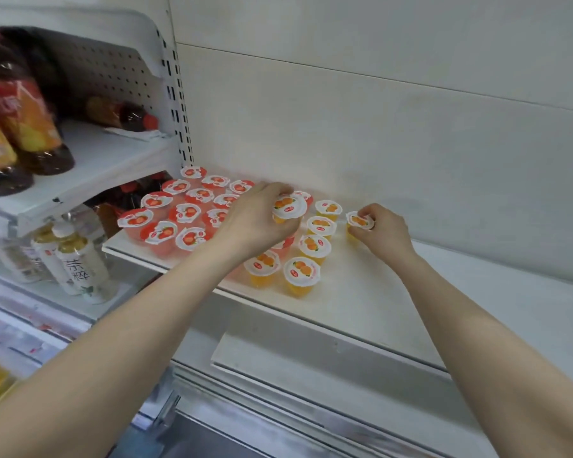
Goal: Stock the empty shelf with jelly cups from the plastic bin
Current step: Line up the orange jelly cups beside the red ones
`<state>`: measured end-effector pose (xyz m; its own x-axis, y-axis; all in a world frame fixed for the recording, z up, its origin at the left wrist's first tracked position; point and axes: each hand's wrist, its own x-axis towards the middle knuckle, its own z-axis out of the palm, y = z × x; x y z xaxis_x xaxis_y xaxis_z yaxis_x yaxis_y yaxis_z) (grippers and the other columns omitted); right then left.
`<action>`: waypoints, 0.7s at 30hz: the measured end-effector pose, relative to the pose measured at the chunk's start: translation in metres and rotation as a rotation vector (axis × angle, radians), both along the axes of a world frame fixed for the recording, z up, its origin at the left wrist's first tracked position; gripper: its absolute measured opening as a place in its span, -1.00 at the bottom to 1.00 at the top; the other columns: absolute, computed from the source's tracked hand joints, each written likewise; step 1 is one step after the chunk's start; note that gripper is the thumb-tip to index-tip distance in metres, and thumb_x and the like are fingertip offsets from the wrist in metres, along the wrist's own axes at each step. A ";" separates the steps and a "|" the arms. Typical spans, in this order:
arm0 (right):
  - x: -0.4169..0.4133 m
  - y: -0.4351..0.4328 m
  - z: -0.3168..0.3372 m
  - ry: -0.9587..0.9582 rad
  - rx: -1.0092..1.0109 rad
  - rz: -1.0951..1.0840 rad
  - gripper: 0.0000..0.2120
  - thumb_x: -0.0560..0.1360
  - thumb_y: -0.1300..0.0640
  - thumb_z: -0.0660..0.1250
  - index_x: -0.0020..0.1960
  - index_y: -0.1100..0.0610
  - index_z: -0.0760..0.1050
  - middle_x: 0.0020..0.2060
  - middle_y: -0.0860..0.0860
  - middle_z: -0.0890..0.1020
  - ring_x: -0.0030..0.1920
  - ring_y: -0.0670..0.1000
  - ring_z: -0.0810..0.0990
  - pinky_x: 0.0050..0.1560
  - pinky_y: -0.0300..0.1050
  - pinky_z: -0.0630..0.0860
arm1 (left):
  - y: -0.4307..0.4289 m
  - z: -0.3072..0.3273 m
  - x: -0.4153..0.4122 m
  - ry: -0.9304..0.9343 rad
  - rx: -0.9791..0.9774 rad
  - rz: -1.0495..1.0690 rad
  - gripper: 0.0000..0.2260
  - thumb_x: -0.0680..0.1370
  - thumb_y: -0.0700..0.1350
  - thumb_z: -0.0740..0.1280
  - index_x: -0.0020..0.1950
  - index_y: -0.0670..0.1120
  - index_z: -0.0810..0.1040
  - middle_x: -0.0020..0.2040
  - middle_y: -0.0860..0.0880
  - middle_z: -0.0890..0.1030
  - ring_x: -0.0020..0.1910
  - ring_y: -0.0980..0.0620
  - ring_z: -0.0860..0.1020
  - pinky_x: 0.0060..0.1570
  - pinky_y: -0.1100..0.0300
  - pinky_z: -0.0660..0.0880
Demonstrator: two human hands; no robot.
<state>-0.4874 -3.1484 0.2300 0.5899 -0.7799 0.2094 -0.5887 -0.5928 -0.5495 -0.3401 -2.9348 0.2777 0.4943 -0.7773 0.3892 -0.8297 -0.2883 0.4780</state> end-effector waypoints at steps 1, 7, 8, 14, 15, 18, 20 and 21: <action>0.003 -0.004 -0.001 -0.008 -0.003 0.002 -0.68 0.42 0.00 0.45 0.12 0.07 0.54 0.03 0.07 0.64 0.08 0.14 0.56 0.07 -0.02 0.46 | -0.003 0.000 0.000 0.001 0.000 0.001 -0.53 0.48 0.05 0.38 0.36 -0.01 0.44 0.27 0.02 0.53 0.25 0.02 0.47 0.17 0.16 0.38; 0.008 -0.016 -0.005 -0.015 -0.036 0.034 -0.70 0.44 0.00 0.44 0.12 0.09 0.53 0.01 0.06 0.63 0.05 0.14 0.57 0.07 0.03 0.48 | -0.022 -0.001 -0.001 0.002 0.003 -0.015 -0.49 0.45 0.10 0.42 0.36 -0.01 0.45 0.23 0.03 0.54 0.18 0.05 0.50 0.09 0.24 0.39; 0.007 -0.017 -0.006 -0.011 -0.042 0.043 -0.70 0.45 0.00 0.43 0.13 0.10 0.53 0.02 0.07 0.62 0.05 0.14 0.56 0.07 0.02 0.48 | -0.025 0.000 -0.002 0.000 0.008 -0.022 -0.48 0.44 0.09 0.43 0.36 -0.02 0.45 0.22 0.02 0.53 0.18 0.05 0.50 0.09 0.25 0.38; -0.007 -0.026 -0.002 0.124 -0.177 0.186 -0.61 0.48 0.03 0.41 0.27 0.12 0.50 0.19 0.09 0.54 0.18 0.15 0.50 0.13 -0.07 0.38 | -0.051 0.002 -0.015 -0.002 -0.020 -0.082 -0.56 0.41 0.10 0.45 0.23 -0.01 0.53 0.09 0.03 0.56 0.04 0.07 0.53 0.02 0.20 0.44; -0.011 -0.028 0.001 0.144 -0.219 0.203 -0.59 0.49 0.04 0.39 0.30 0.12 0.49 0.23 0.10 0.52 0.20 0.17 0.48 0.18 -0.03 0.38 | -0.057 0.003 -0.018 -0.011 -0.020 -0.097 -0.57 0.41 0.12 0.44 0.21 -0.01 0.55 0.07 0.04 0.57 0.03 0.07 0.52 0.01 0.19 0.45; -0.027 -0.032 0.010 0.166 -0.358 0.197 -0.57 0.51 0.06 0.35 0.35 0.12 0.46 0.30 0.12 0.48 0.25 0.22 0.45 0.22 0.11 0.40 | -0.075 0.002 -0.029 -0.095 0.029 -0.133 -0.57 0.40 0.20 0.40 0.18 0.02 0.56 0.05 0.06 0.59 0.06 0.04 0.48 0.03 0.10 0.47; -0.036 -0.033 0.012 0.165 -0.423 0.181 -0.58 0.53 0.07 0.34 0.36 0.14 0.45 0.31 0.13 0.48 0.26 0.23 0.44 0.21 0.12 0.39 | -0.087 -0.002 -0.036 -0.171 0.075 -0.135 -0.56 0.39 0.24 0.37 0.15 0.02 0.58 0.02 0.05 0.61 0.08 0.00 0.46 0.01 0.09 0.45; -0.039 -0.034 0.012 0.163 -0.444 0.176 -0.58 0.53 0.09 0.34 0.36 0.15 0.46 0.30 0.13 0.49 0.26 0.24 0.44 0.19 0.12 0.39 | -0.092 -0.006 -0.039 -0.212 0.097 -0.132 -0.56 0.38 0.26 0.37 0.13 0.01 0.59 0.00 0.05 0.62 0.08 -0.02 0.45 0.00 0.09 0.43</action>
